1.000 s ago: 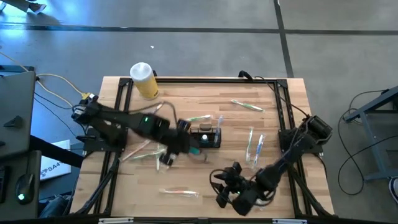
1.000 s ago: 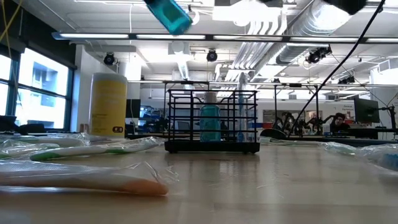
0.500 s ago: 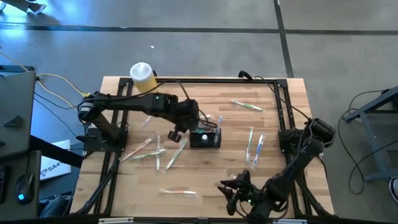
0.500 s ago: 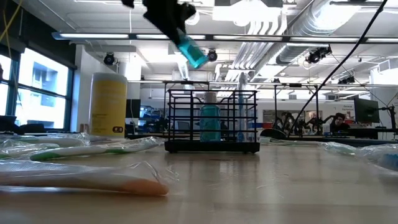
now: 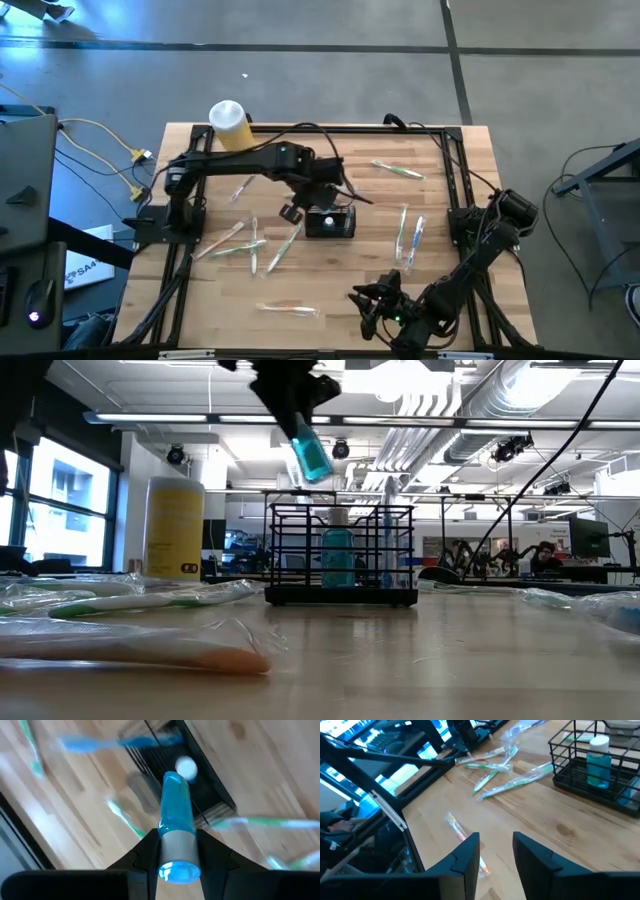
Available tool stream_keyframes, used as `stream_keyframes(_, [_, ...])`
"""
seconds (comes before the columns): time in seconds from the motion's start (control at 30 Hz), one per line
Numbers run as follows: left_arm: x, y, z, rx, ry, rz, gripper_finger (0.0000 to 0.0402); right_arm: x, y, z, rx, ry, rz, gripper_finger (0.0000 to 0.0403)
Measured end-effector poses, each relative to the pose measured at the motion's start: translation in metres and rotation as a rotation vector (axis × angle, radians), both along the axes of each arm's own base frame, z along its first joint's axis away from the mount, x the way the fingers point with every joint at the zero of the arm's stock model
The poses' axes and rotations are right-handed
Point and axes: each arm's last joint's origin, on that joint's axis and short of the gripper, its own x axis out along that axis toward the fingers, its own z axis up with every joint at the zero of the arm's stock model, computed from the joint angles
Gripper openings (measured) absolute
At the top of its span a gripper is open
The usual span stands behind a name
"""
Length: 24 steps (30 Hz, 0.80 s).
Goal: Pick & Place toothbrushing station
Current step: Put the mouthwash into the wire organizer
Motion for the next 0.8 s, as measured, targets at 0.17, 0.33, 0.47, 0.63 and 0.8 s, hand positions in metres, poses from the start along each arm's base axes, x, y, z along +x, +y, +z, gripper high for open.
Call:
stream_keyframes(0.17, [0.012,0.005,-0.009,-0.052,0.036,-0.004,0.0090,-0.002,0.003,0.001,-0.040,0.001,0.025,0.0109])
stream_keyframes(0.33, [0.019,0.013,-0.019,-0.061,0.059,0.013,0.0090,-0.008,0.009,0.001,-0.067,-0.002,0.049,0.0109])
stream_keyframes(0.47, [0.025,0.019,-0.027,-0.066,0.065,0.032,0.0090,-0.011,0.011,0.002,-0.101,-0.005,0.059,0.0109])
stream_keyframes(0.63, [0.027,0.026,-0.033,-0.075,0.079,0.064,0.0090,-0.011,0.011,0.001,-0.128,0.000,0.059,0.0109])
stream_keyframes(0.8, [0.028,0.026,-0.032,-0.100,0.065,0.055,0.0090,-0.011,0.011,0.001,-0.135,0.005,0.066,0.0109])
